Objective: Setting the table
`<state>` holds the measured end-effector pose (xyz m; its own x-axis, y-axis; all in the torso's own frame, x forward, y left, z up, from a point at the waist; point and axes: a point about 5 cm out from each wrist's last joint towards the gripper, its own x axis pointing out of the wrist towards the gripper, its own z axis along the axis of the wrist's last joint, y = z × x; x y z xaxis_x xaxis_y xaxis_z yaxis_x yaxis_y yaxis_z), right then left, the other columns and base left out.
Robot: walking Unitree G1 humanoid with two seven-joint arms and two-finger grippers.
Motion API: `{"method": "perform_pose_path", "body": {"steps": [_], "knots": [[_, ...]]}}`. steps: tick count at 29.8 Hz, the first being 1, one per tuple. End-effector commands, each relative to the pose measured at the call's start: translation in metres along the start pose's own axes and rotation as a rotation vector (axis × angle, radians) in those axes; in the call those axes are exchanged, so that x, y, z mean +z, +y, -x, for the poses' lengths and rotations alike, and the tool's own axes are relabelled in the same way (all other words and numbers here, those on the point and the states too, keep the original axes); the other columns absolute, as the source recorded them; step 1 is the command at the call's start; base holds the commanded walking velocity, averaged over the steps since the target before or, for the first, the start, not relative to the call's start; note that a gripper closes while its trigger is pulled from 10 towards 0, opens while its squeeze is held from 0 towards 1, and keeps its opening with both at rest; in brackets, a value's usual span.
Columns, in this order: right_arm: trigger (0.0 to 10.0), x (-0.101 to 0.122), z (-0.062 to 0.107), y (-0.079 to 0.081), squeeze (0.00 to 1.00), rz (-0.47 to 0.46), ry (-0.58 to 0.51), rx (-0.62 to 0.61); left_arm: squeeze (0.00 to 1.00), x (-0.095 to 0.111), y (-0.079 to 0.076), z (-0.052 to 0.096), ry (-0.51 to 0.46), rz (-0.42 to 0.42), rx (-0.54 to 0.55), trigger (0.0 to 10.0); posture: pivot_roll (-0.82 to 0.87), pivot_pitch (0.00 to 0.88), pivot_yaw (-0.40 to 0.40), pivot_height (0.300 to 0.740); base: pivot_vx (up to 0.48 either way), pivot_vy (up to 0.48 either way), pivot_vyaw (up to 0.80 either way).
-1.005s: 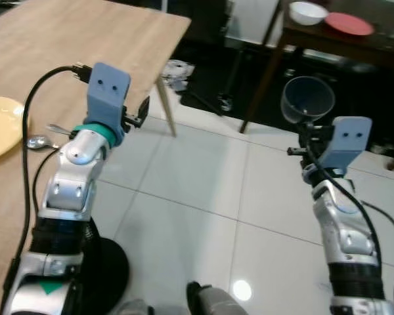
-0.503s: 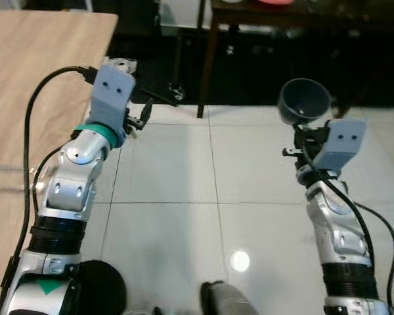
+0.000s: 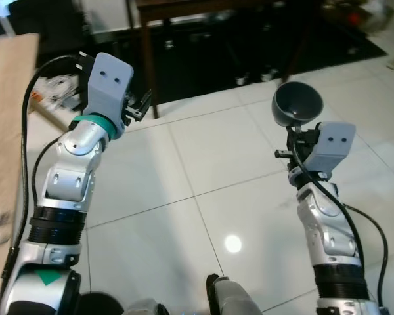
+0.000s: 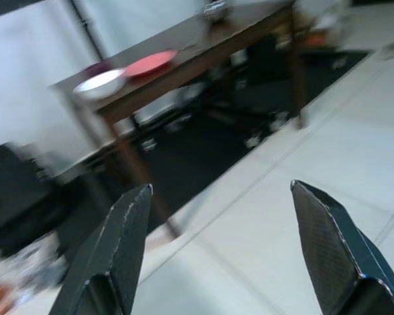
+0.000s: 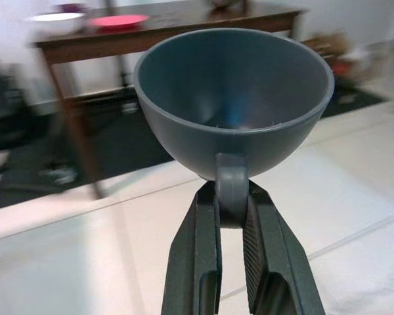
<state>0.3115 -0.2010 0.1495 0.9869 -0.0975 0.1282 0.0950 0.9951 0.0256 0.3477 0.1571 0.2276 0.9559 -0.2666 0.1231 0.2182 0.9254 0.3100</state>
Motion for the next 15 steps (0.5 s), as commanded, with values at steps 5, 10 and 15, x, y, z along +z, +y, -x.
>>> {"method": "perform_pose_path", "body": {"steps": [5, 10, 15], "knots": [[10.0, 0.0035, -0.0018, -0.0021, 0.00, 0.010, -0.009, -0.002, 0.00, -0.0112, -0.0006, 0.0030, 0.031, 0.021, 0.024, 10.0, 0.05, 0.026, 0.046, 0.740, 0.000, 0.000, -0.80], [10.0, 0.0043, -0.0011, -0.0042, 0.00, 0.019, -0.012, -0.011, 0.00, -0.0131, -0.0023, 0.0021, 0.032, 0.034, 0.029, 10.0, 0.03, 0.026, 0.036, 0.740, 0.000, 0.000, -0.80], [10.0, 0.0055, 0.0019, -0.0099, 0.00, 0.030, -0.013, -0.031, 0.00, -0.0146, -0.0076, -0.0013, -0.001, 0.008, 0.048, 10.0, 0.01, 0.029, 0.034, 0.740, 0.064, 0.000, -0.74]]}}
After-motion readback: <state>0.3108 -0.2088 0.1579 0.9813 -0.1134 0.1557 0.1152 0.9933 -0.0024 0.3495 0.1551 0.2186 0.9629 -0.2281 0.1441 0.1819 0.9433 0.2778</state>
